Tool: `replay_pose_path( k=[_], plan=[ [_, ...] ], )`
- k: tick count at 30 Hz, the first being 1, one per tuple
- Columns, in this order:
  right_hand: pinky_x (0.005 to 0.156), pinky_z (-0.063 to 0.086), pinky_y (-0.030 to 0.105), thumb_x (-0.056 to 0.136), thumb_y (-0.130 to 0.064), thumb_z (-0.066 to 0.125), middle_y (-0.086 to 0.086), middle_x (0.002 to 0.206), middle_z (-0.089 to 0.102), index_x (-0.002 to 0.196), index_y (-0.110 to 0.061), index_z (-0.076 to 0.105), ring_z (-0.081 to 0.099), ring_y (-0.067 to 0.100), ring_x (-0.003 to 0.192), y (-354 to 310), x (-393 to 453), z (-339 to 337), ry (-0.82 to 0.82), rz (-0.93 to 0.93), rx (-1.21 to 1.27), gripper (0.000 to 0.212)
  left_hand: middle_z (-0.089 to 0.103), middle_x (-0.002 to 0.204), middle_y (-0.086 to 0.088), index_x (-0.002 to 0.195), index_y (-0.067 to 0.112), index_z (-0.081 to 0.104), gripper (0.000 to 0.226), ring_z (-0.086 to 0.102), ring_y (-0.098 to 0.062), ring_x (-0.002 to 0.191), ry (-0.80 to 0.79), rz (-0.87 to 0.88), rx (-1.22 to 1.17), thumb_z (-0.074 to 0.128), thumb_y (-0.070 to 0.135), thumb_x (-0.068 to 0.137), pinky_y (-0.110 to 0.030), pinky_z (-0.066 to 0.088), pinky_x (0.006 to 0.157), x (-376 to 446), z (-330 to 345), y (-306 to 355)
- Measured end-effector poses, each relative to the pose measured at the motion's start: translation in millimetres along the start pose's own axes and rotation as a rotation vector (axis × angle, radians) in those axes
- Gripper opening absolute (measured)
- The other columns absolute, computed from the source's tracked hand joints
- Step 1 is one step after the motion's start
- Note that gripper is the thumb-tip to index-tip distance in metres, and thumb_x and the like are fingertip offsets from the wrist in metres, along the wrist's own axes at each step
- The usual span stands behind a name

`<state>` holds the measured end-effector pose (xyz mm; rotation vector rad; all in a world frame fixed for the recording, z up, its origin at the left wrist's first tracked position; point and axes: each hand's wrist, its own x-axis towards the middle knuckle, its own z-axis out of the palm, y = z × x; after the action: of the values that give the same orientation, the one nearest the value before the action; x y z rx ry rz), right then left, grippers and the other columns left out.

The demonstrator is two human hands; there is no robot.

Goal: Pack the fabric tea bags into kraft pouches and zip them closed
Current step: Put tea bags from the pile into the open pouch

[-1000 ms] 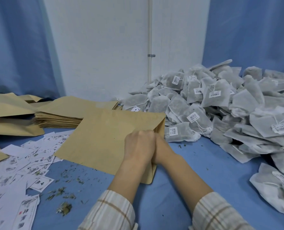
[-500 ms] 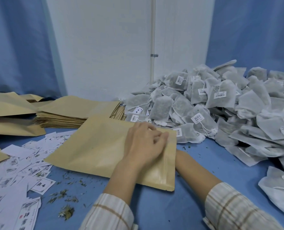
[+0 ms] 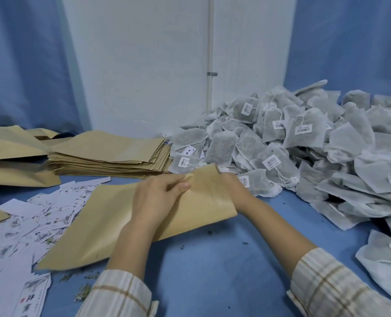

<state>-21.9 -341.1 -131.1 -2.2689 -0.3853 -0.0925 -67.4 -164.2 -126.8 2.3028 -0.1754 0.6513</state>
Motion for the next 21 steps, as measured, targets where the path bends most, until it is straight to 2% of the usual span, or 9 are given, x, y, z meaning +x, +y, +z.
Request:
replay_pose_path(
  k=[2,3,5,8,11,14,16,18,21],
  plan=[
    [0.067,0.037,0.008,0.083,-0.015,0.059,-0.015,0.082,0.068,0.081,-0.034,0.071,0.053,-0.004,0.079,14,-8,-10,0.264,-0.111,-0.018,0.023,0.070,0.101,0.013,0.104,0.042,0.069,0.022,0.057,-0.014,0.101,0.044,-0.079,-0.046,0.064,0.044,0.083,-0.028,0.041,0.081,0,-1,-10],
    [0.074,0.038,0.009,0.082,-0.016,0.060,-0.012,0.094,0.069,0.093,-0.030,0.073,0.055,0.000,0.089,26,-13,-16,0.391,-0.101,-0.084,0.022,0.070,0.101,0.012,0.103,0.040,0.069,0.020,0.057,-0.014,0.101,0.071,-0.083,-0.069,0.064,0.041,0.084,-0.029,0.041,0.083,1,-1,-12],
    [0.092,0.036,0.022,0.083,-0.025,0.059,-0.001,0.118,0.060,0.115,-0.028,0.064,0.048,0.016,0.112,48,-21,-29,0.525,0.068,-0.369,0.032,0.071,0.096,0.010,0.098,0.035,0.072,0.016,0.059,-0.015,0.095,0.108,-0.020,-0.064,0.066,0.035,0.084,-0.032,0.042,0.083,1,2,-11],
    [0.103,0.034,0.039,0.078,-0.052,0.060,0.009,0.132,0.044,0.131,-0.035,0.046,0.039,0.028,0.123,66,-23,-38,0.457,0.367,-0.451,0.057,0.072,0.090,0.010,0.096,0.032,0.074,0.014,0.059,-0.015,0.087,0.116,0.058,-0.031,0.067,0.029,0.084,-0.034,0.042,0.082,3,8,-11],
    [0.099,0.038,0.039,0.074,-0.049,0.069,0.009,0.126,0.053,0.133,-0.030,0.045,0.047,0.027,0.118,73,-23,-37,0.475,0.324,-0.401,0.067,0.072,0.096,0.011,0.098,0.029,0.074,0.016,0.059,-0.018,0.090,0.097,0.098,0.016,0.067,0.028,0.084,-0.039,0.040,0.086,3,13,-15],
    [0.086,0.042,0.029,0.072,-0.033,0.077,-0.003,0.106,0.061,0.131,-0.023,0.044,0.056,0.016,0.102,71,-25,-36,0.656,0.198,-0.007,0.068,0.070,0.102,0.012,0.101,0.027,0.074,0.018,0.057,-0.019,0.096,0.083,0.107,0.045,0.067,0.029,0.084,-0.041,0.035,0.093,1,16,-19],
    [0.076,0.043,0.020,0.070,-0.032,0.079,-0.020,0.093,0.060,0.125,-0.017,0.045,0.059,0.002,0.088,66,-28,-35,0.704,0.210,0.281,0.066,0.070,0.106,0.012,0.102,0.026,0.073,0.020,0.057,-0.019,0.099,0.073,0.095,0.048,0.067,0.030,0.083,-0.042,0.034,0.096,1,18,-19],
    [0.066,0.040,0.011,0.069,-0.034,0.080,-0.026,0.083,0.055,0.114,-0.014,0.051,0.058,-0.009,0.077,64,-30,-35,0.708,0.246,0.427,0.057,0.069,0.109,0.010,0.104,0.026,0.073,0.022,0.056,-0.020,0.102,0.064,0.085,0.059,0.067,0.031,0.083,-0.043,0.034,0.097,1,18,-20],
    [0.069,0.045,0.015,0.063,-0.031,0.084,-0.011,0.088,0.064,0.090,-0.022,0.060,0.063,0.005,0.082,61,-31,-33,0.656,0.227,0.575,0.037,0.068,0.112,0.004,0.105,0.024,0.073,0.025,0.056,-0.022,0.106,0.091,0.063,0.066,0.068,0.031,0.082,-0.045,0.033,0.100,0,19,-20]
  ],
)
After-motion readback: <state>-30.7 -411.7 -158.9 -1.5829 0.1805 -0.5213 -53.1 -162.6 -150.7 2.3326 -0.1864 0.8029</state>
